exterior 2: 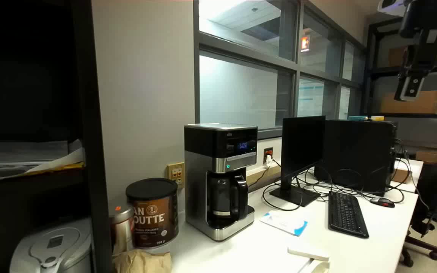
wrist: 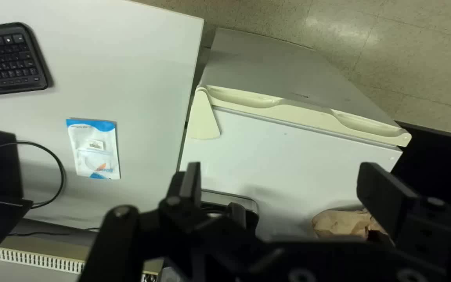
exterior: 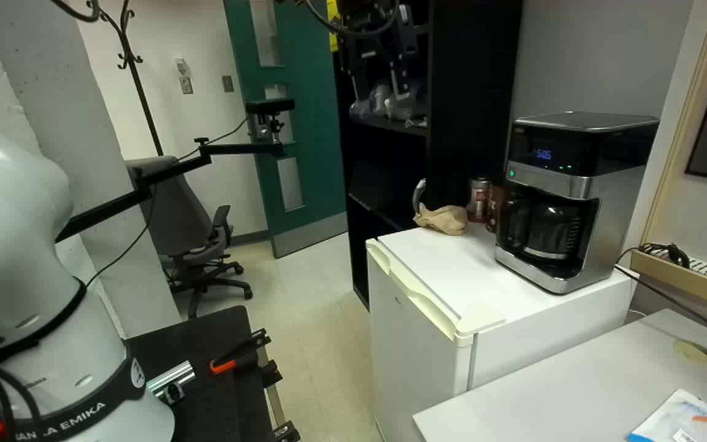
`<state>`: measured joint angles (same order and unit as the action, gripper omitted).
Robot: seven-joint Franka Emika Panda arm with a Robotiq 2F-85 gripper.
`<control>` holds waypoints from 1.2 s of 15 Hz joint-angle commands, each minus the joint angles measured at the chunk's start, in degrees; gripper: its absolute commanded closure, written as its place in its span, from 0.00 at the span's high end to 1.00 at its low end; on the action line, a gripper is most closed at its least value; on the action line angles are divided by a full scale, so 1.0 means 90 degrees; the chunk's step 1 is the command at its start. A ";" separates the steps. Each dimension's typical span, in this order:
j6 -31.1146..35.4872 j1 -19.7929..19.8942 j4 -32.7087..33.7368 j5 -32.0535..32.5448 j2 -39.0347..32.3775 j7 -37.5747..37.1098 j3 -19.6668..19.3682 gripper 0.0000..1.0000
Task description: Press a button on the coffeemaker.
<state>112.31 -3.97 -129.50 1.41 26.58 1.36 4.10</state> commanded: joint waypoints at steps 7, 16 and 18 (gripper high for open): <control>-0.0013 -0.0011 0.0013 0.0005 -0.0004 -0.0006 -0.0008 1.00; 0.0958 -0.0022 -0.0521 0.1465 -0.0610 0.0856 0.0086 1.00; 0.1440 -0.0004 -0.0717 0.1889 -0.0774 0.1127 0.0069 0.91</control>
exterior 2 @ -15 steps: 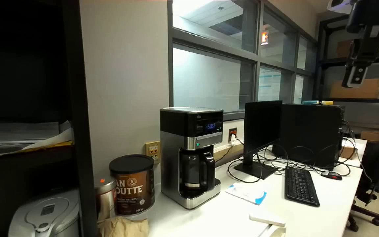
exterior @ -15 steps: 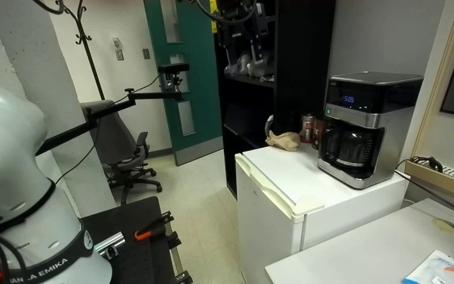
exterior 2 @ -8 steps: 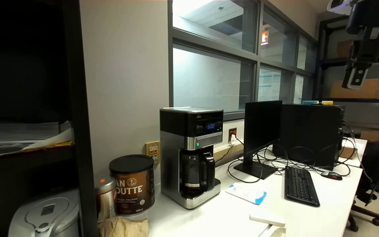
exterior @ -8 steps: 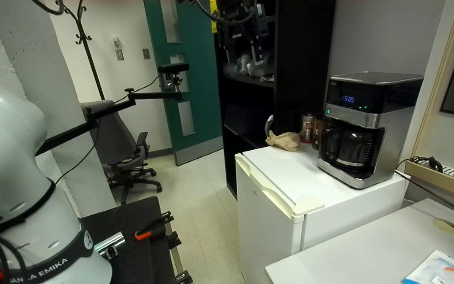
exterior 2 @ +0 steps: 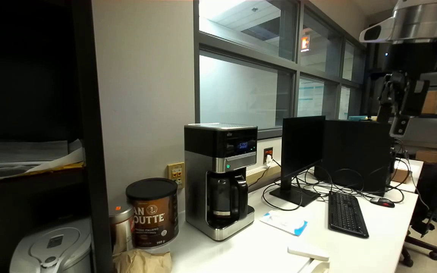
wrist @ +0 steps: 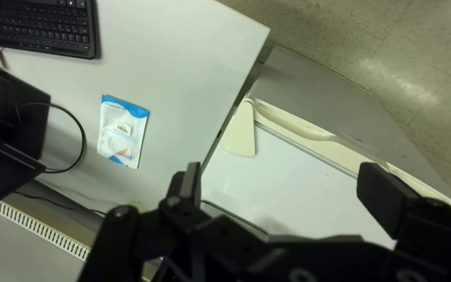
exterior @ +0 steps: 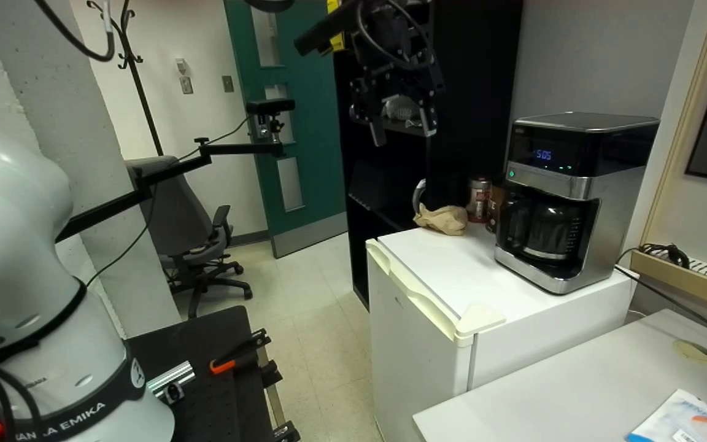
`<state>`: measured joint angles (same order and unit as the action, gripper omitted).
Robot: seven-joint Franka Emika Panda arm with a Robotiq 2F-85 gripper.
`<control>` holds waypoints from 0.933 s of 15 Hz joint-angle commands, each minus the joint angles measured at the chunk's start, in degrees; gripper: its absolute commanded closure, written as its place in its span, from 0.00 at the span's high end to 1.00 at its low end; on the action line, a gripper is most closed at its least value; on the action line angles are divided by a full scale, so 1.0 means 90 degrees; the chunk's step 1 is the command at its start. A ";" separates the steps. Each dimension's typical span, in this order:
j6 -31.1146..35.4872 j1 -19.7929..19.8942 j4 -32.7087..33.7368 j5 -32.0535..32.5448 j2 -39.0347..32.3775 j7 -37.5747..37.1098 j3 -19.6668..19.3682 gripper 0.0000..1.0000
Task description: Press a button on the coffeemaker.
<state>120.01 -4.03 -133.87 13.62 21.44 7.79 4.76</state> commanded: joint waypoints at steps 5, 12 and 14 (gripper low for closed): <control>0.2046 0.0165 -0.0537 0.1779 -0.0729 0.0516 0.0003 0.43; 0.4227 0.0566 -0.0313 0.3674 -0.1688 -0.0232 -0.0022 0.00; 0.4723 0.0742 -0.0083 0.4306 -0.1988 -0.0777 0.0021 0.00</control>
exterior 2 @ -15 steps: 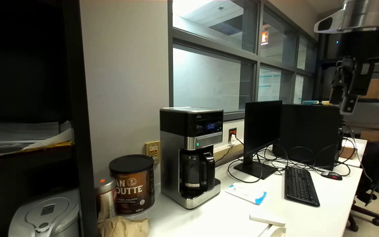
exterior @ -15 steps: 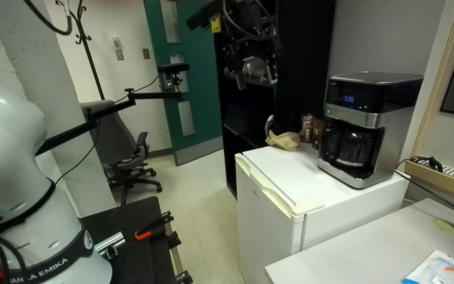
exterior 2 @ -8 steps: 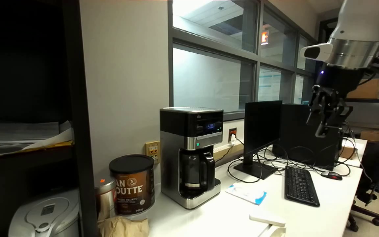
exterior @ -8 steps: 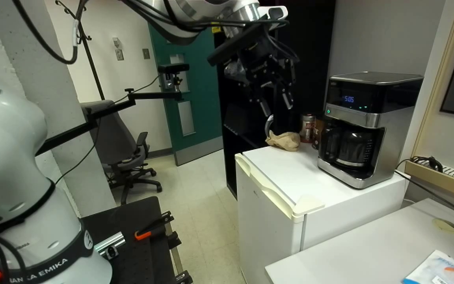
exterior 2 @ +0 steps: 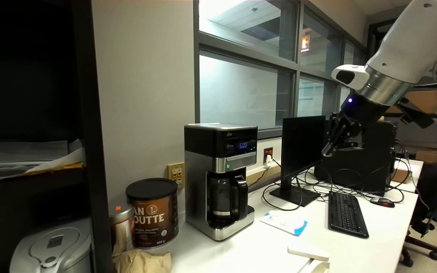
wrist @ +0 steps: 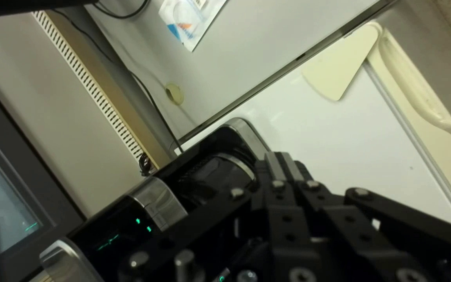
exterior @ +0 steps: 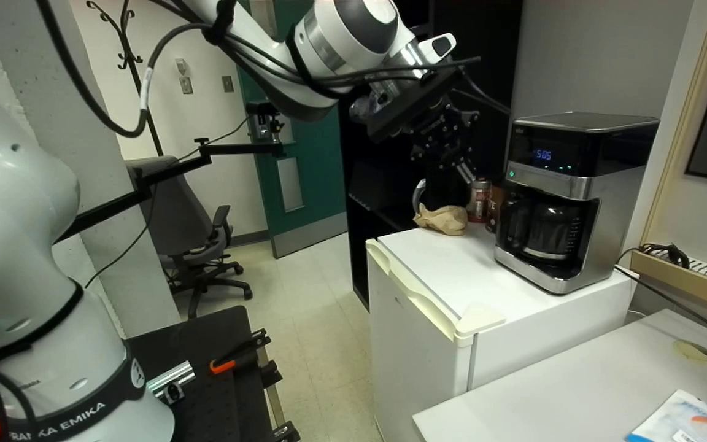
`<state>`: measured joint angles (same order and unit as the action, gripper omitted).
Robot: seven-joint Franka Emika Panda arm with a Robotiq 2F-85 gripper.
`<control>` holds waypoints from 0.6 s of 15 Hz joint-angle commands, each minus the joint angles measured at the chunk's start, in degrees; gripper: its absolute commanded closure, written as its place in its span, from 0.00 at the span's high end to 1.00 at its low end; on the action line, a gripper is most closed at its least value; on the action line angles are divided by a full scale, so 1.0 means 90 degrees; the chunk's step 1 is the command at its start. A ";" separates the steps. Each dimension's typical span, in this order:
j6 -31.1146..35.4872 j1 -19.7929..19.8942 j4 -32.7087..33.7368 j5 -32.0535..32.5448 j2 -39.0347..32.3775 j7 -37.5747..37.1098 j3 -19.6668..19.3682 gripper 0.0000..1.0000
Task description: Press a button on the coffeemaker.
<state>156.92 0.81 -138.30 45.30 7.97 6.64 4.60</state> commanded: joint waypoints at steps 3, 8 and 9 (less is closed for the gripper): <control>0.0985 0.0335 0.0871 0.1731 -0.0885 -0.1540 0.0033 0.00; 0.0854 0.0273 0.1891 0.3030 -0.1678 -0.3012 -0.0010 0.00; 0.0812 0.0245 0.2083 0.3250 -0.1848 -0.3286 -0.0019 0.00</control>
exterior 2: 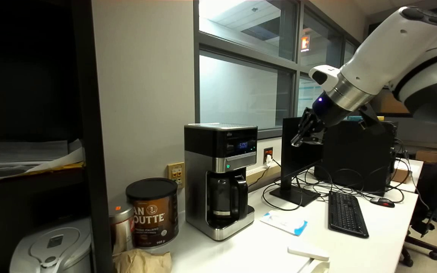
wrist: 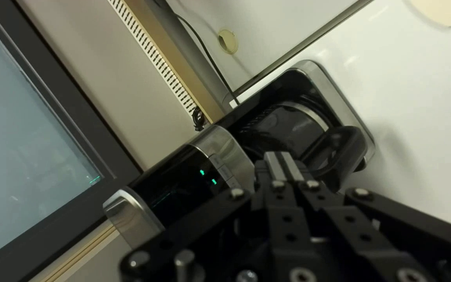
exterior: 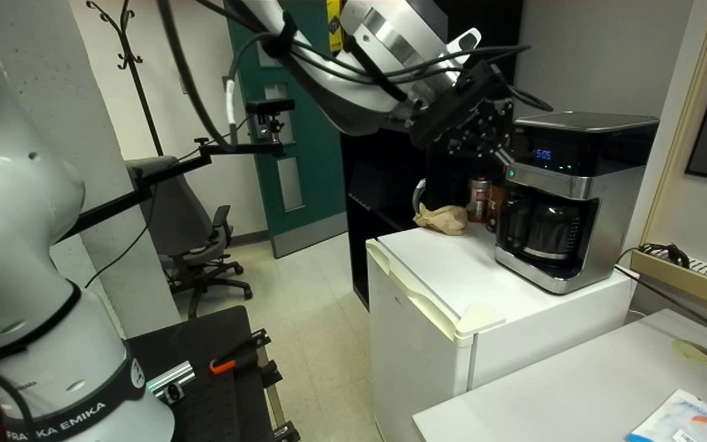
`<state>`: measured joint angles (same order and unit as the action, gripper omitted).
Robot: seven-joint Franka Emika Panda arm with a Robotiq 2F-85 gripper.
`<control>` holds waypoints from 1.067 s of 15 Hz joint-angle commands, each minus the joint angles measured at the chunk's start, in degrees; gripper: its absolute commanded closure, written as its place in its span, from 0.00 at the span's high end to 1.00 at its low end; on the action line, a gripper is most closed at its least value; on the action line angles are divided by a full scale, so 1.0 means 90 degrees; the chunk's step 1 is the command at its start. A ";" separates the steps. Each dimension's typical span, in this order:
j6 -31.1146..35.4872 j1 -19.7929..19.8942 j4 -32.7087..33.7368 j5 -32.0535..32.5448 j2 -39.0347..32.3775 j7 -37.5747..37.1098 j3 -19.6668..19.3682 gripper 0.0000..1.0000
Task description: Press a button on the coffeemaker.
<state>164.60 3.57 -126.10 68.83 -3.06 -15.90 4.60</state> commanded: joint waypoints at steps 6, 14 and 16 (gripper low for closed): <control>-0.0082 -0.0114 0.1685 0.1463 -0.1563 -0.1900 -0.0073 0.00; -0.0082 -0.0101 0.2608 0.1789 -0.2393 -0.2587 -0.0144 0.00; -0.0107 -0.0105 0.2800 0.1749 -0.2569 -0.2635 -0.0149 0.00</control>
<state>164.39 3.31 -105.19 82.99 -22.98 -37.10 3.75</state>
